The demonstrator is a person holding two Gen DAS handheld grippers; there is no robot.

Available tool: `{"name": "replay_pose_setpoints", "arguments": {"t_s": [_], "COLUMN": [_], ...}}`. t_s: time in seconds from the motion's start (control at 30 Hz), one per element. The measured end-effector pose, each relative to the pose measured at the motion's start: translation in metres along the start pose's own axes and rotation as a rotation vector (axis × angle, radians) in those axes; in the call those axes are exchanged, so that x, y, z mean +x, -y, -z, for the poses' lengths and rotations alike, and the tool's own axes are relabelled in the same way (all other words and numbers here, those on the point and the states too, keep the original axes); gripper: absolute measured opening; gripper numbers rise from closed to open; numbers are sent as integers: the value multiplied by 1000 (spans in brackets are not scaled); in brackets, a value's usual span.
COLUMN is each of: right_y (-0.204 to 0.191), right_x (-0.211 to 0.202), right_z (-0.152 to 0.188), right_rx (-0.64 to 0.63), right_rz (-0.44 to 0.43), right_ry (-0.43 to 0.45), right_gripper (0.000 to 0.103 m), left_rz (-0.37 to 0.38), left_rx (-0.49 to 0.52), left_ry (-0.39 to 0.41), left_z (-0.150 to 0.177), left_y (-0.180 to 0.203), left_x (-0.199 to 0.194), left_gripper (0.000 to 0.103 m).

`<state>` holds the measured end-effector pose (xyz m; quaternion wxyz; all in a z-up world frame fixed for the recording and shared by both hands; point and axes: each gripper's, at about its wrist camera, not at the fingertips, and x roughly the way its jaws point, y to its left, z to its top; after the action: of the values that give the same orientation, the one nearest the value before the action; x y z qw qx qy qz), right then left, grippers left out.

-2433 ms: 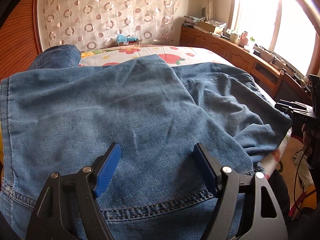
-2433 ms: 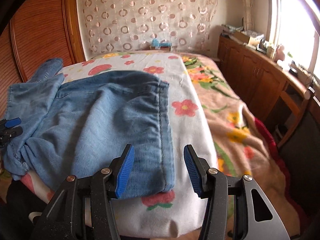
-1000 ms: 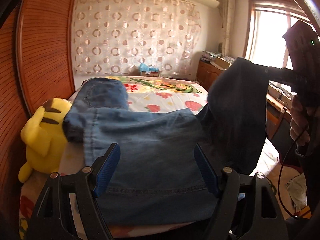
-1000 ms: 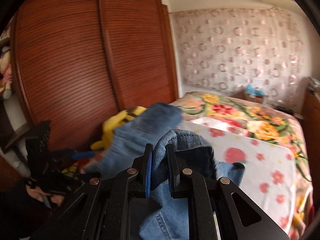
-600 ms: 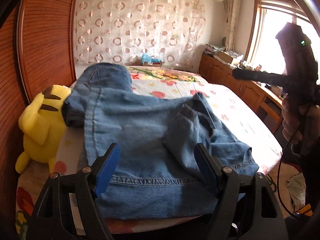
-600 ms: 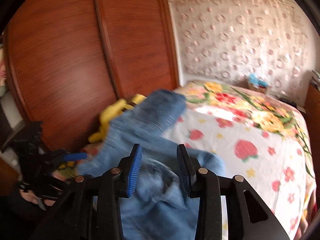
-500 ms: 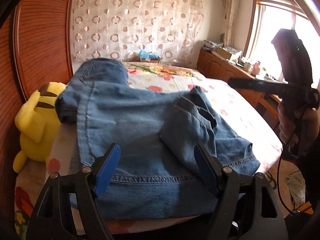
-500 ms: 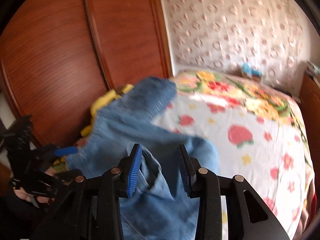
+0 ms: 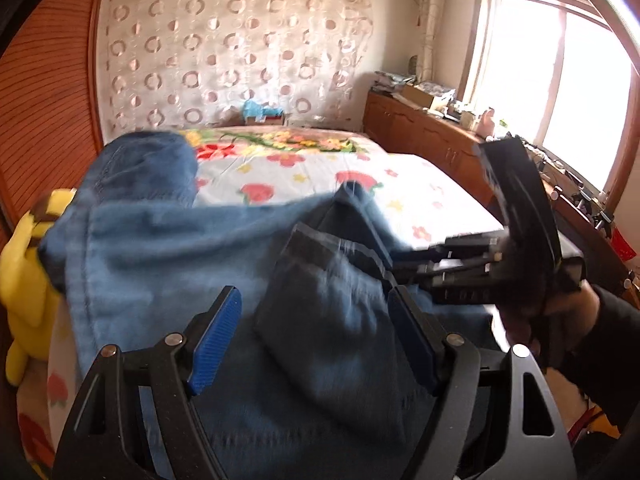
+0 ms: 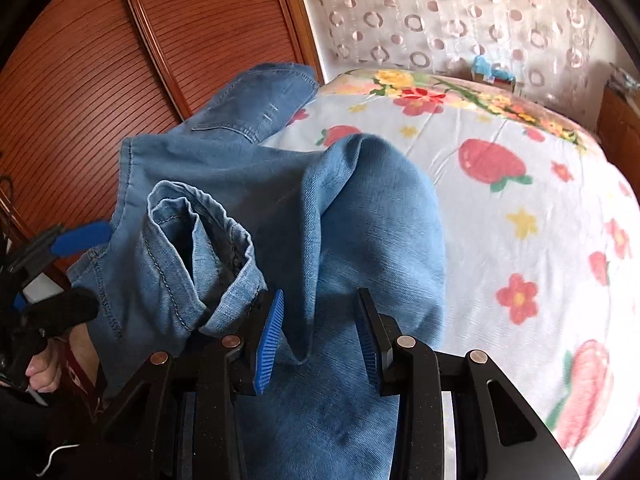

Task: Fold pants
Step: 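Grasp the jeans leg hem with the right tool while the left tool grasps the waistband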

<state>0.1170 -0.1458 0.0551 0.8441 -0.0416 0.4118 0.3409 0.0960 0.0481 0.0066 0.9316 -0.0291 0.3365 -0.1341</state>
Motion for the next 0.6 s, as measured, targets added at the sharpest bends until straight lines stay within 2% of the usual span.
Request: {"name": "replay_pose_setpoints", "arguments": {"t_s": [0.03,0.07,0.1,0.13,0.17,0.23,0.3,0.43,0.6], "right_y": [0,2,2,2,0,1,-2,-21,-53], "right_x": [1,3,6,5,2,0,-6,-27,-52], "right_z": [-1,-3,-5,-5,-8,-14,-25,-47,-77], "right_rx": [4,8,10,10,3,-16,-36,-97,-169], "right_rz": [-11,-19,-34,-49,-64,-95,-99,-100,-138], "right_ry": [-3,-4,-9,-13,-9,12,39,101,173], "right_gripper": [37,29,13,9,6,3,2,1,1], "left_rz": [9,20,19,14,6,-4,5,-7,6], "left_rx": [1,-2,-1,7,20,40,46,57,-8], "left_ry": [3,-13,-30,-43,-51,-85,-83,-10,75], "left_z": [-5,-9,-11,-14,-14,-13,-10,-6,0], "left_y": [-1,-2,-2,-2,-1,-1,-1,-2,-13], "left_x": [4,13,18,24,29,37,33,-4,-55], "left_gripper": [75,71,61,55,51,27,14,9,9]}}
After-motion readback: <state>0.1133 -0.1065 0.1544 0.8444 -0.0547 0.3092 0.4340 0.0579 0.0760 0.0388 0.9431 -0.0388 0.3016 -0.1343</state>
